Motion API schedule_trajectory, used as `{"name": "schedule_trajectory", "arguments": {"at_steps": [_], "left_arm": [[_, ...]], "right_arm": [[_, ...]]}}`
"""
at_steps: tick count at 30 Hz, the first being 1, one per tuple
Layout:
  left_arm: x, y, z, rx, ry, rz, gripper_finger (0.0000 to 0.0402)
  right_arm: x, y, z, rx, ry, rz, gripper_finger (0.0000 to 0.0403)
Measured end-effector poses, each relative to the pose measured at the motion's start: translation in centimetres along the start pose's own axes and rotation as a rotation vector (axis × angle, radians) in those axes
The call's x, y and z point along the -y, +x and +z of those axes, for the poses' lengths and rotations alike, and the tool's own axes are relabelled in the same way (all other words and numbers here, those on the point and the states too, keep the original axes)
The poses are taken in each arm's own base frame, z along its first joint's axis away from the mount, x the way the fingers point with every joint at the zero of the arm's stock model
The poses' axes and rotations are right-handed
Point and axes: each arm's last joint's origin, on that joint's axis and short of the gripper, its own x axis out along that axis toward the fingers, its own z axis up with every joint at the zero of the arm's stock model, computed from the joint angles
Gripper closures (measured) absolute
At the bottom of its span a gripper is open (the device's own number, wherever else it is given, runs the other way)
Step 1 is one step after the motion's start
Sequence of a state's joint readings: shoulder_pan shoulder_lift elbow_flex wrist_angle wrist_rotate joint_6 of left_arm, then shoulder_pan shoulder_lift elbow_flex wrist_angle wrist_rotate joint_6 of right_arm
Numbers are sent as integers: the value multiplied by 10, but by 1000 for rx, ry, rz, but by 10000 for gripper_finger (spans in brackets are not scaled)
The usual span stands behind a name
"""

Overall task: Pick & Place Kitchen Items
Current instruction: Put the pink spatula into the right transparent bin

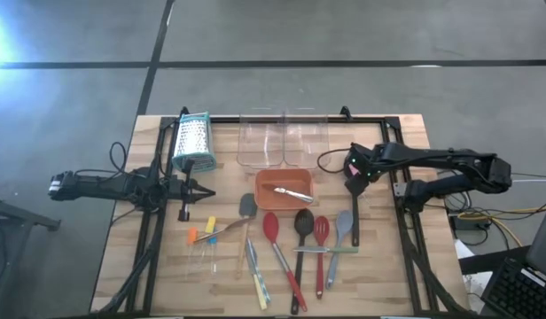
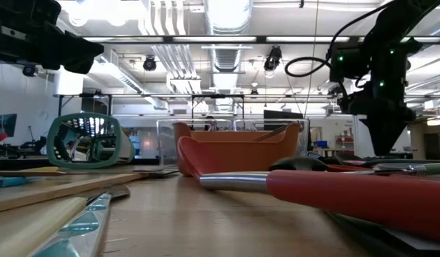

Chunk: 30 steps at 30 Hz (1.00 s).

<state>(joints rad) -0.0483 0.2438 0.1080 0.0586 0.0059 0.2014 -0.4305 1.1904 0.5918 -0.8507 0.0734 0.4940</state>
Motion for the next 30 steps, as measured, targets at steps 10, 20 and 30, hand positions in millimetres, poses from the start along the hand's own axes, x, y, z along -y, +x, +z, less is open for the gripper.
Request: {"name": "schedule_trajectory", "arguments": {"at_steps": [10,20,30], "left_arm": [[0,0,0,0,0,0,383],[0,0,0,0,0,0,383],[0,0,0,0,0,0,383]], "right_arm": [[-6,23,9,-49,3,-27,284],[-9,36,12,-101,8,-60,292],[-7,24,11,-23,49,-43,386]]}}
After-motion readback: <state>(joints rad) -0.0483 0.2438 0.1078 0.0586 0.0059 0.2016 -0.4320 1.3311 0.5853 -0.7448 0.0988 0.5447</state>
